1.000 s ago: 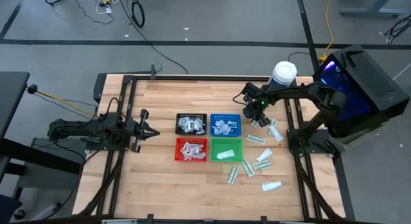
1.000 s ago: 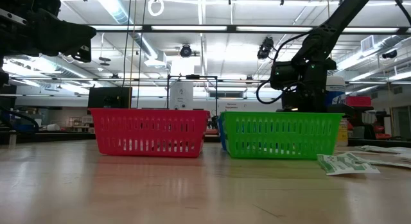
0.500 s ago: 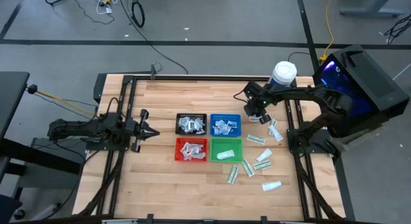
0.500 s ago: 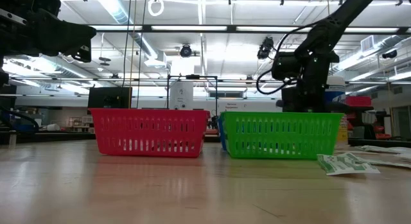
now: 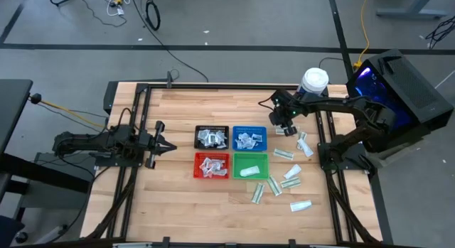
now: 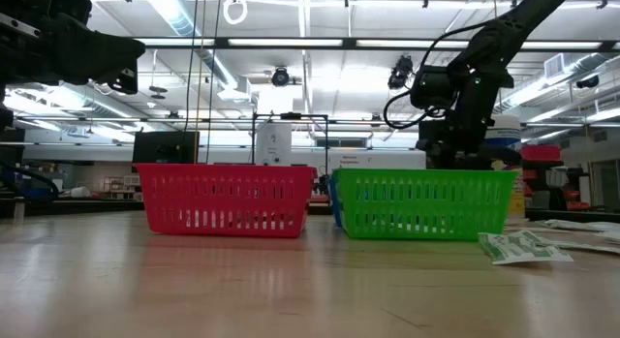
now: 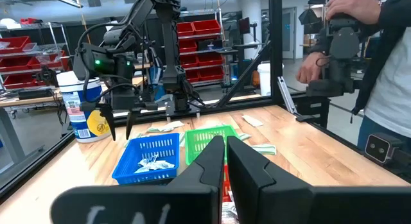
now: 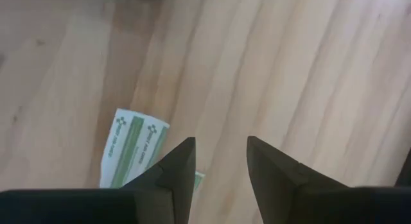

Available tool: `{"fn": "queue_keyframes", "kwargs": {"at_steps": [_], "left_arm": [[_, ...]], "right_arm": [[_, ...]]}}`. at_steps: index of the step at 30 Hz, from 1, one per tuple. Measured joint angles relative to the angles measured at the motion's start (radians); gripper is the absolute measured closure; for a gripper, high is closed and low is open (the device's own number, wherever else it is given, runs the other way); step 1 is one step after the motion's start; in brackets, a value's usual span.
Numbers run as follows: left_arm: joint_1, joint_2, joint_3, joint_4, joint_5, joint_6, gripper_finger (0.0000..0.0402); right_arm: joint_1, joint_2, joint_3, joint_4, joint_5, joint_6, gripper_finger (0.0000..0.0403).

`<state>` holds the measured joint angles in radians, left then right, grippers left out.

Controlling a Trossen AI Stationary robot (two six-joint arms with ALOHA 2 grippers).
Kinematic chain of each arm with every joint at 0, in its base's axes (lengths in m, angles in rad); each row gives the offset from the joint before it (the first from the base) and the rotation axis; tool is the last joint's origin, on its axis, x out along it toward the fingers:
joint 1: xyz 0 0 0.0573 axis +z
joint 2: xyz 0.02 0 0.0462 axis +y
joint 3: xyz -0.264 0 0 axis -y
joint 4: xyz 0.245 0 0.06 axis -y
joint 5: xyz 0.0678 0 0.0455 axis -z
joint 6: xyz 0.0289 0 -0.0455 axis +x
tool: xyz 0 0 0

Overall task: Pick & Place First Aid Supplies
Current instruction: Put the green bandage pack into the green bin

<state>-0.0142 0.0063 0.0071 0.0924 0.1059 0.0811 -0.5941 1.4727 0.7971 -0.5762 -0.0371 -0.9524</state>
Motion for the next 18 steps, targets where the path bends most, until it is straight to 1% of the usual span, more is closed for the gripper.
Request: {"fn": "queue_keyframes", "kwargs": {"at_steps": [6,8,10,13,18], "left_arm": [[0.0,0.0,0.0,0.0,0.0,0.0,0.0376],[0.0,0.0,0.0,0.0,0.0,0.0,0.0376],[0.0,0.0,0.0,0.0,0.0,0.0,0.0376],[0.0,0.0,0.0,0.0,0.0,0.0,0.0376],[0.0,0.0,0.0,0.0,0.0,0.0,0.0376]], "right_arm": [[0.022,-0.001,0.0,-0.009,0.067,0.245,0.0262],[0.028,-0.001,0.0,-0.035,0.055,0.267,0.0261],[0.029,-0.001,0.0,-0.06,0.021,0.277,0.0254],[0.029,-0.001,0.0,-0.078,-0.012,0.286,0.0231],[0.029,-0.001,0.0,-0.079,-0.016,0.287,0.0179]]}}
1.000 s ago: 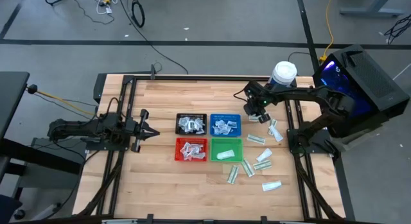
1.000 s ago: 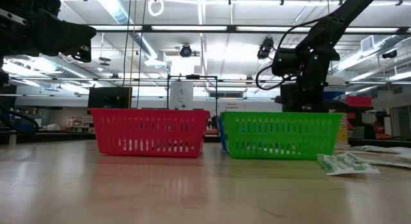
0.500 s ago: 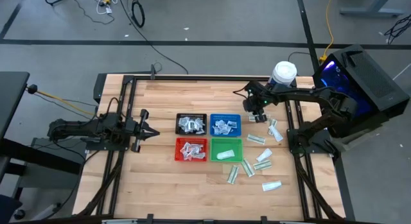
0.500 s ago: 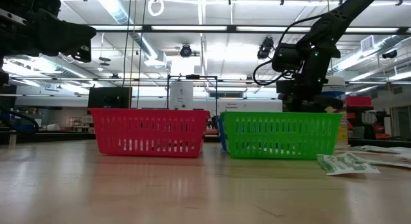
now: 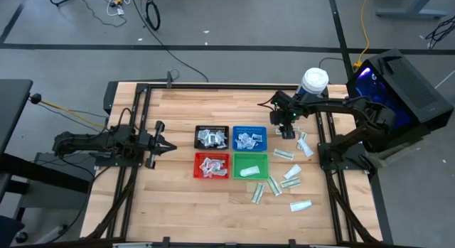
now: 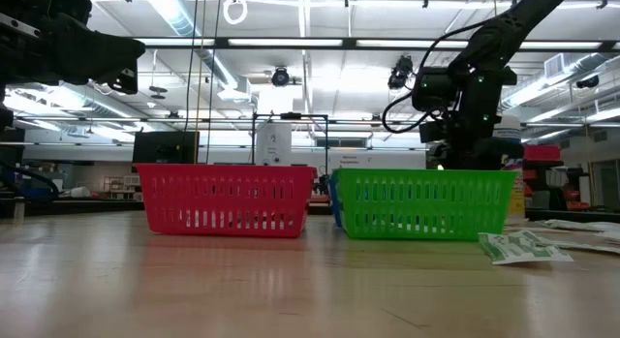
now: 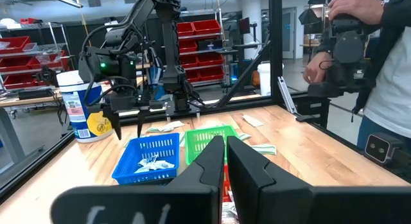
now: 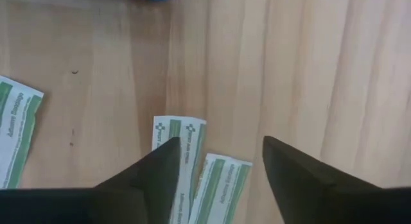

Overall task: Pick & Place First Aid Supplies
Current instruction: Put the green bandage pack into the green bin

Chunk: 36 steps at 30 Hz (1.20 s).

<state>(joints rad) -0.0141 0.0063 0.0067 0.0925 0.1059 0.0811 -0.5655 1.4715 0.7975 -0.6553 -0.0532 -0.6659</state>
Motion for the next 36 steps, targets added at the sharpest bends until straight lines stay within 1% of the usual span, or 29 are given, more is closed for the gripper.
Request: {"fn": "queue_keyframes", "kwargs": {"at_steps": [4,8,12,26,31,36], "left_arm": [[0.0,0.0,0.0,0.0,0.0,0.0,0.0376],[0.0,0.0,0.0,0.0,0.0,0.0,0.0376],[0.0,0.0,0.0,0.0,0.0,0.0,0.0376],[0.0,0.0,0.0,0.0,0.0,0.0,0.0376],[0.0,0.0,0.0,0.0,0.0,0.0,0.0376],[0.0,0.0,0.0,0.0,0.0,0.0,0.0376]], "right_arm": [[0.0,0.013,0.0,-0.003,-0.021,0.023,0.0144],[0.004,0.014,0.0,-0.025,-0.111,0.024,0.013],[0.012,0.014,-0.003,-0.017,-0.123,0.009,0.0128],[0.02,0.015,-0.108,0.099,-0.112,0.003,0.0128],[0.015,0.015,-0.114,0.117,-0.112,0.003,0.0128],[-0.014,0.015,-0.114,0.138,-0.121,0.025,0.0128]]}}
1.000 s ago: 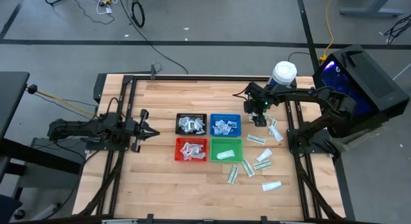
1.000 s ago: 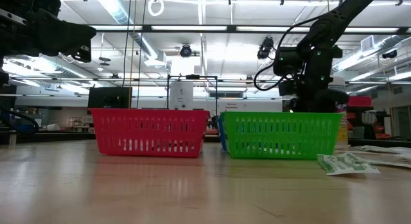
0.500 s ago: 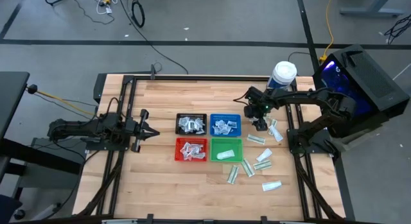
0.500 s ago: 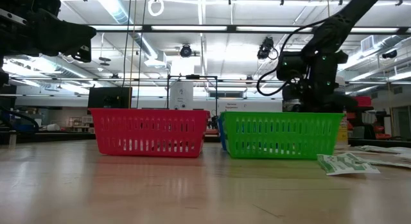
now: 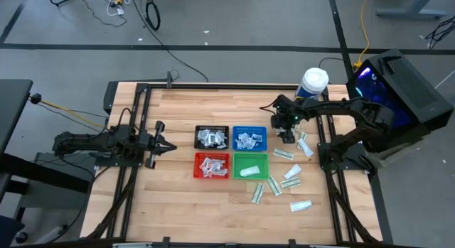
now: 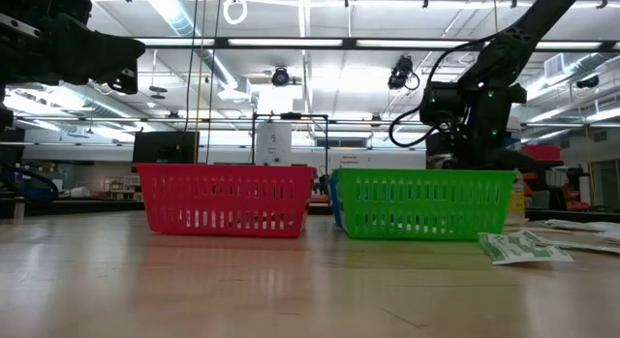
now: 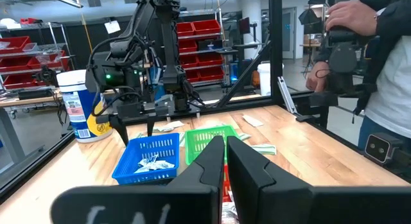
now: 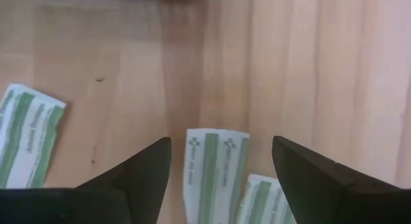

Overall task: Pick & Place First Aid Supplies
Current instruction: Put the green bandage pack into the green bin

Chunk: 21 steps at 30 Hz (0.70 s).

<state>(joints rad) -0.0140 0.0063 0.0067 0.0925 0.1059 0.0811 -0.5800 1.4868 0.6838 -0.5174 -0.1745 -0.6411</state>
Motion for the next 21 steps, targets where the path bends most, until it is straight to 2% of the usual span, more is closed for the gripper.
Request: {"fn": "queue_keyframes", "kwargs": {"at_steps": [11,21], "left_arm": [[0.0,0.0,0.0,0.0,0.0,0.0,0.0376],[0.0,0.0,0.0,0.0,0.0,0.0,0.0376]], "right_arm": [[-0.012,0.039,0.002,0.005,-0.002,0.005,0.013],[-0.013,0.053,0.003,0.017,-0.002,0.005,0.0159]]}}
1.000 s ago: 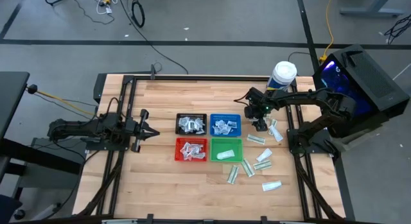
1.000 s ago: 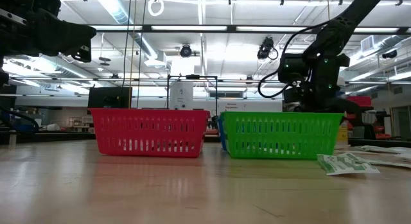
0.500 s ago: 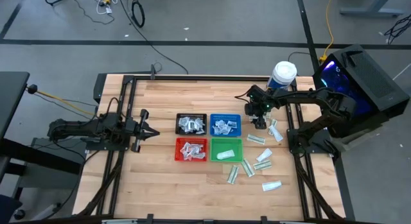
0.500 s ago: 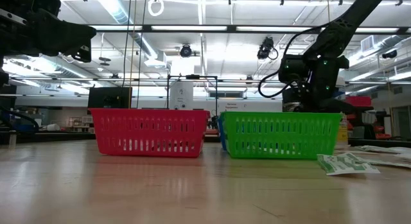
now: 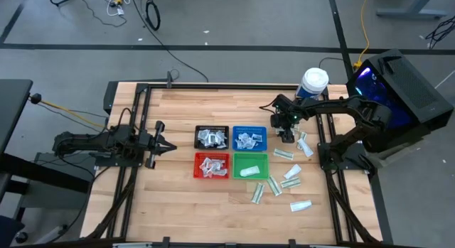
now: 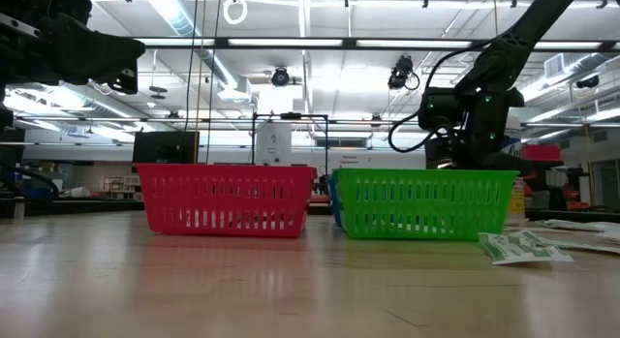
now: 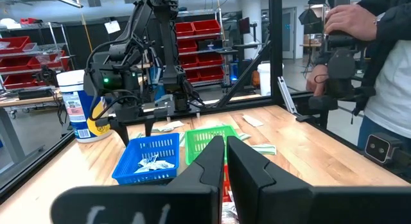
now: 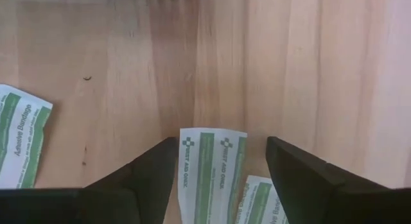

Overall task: Pick & Place First Aid Supplies
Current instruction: Put the green bandage pack into the green bin

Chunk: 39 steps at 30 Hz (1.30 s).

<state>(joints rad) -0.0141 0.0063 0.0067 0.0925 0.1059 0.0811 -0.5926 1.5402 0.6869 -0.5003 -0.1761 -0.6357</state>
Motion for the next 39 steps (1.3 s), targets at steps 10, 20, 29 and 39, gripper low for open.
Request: {"fn": "queue_keyframes", "kwargs": {"at_steps": [10,20,29,39], "left_arm": [[0.0,0.0,0.0,0.0,0.0,0.0,0.0376],[0.0,0.0,0.0,0.0,0.0,0.0,0.0376],[0.0,0.0,0.0,0.0,0.0,0.0,0.0376],[0.0,0.0,0.0,0.0,0.0,0.0,0.0376]], "right_arm": [[0.0,0.001,-0.001,0.004,0.001,-0.001,0.0228],[0.0,0.002,-0.003,0.029,0.003,0.065,0.0266],[0.0,-0.008,-0.003,0.031,0.004,0.108,0.0261],[0.002,-0.036,-0.006,0.029,0.003,0.123,0.0261]]}}
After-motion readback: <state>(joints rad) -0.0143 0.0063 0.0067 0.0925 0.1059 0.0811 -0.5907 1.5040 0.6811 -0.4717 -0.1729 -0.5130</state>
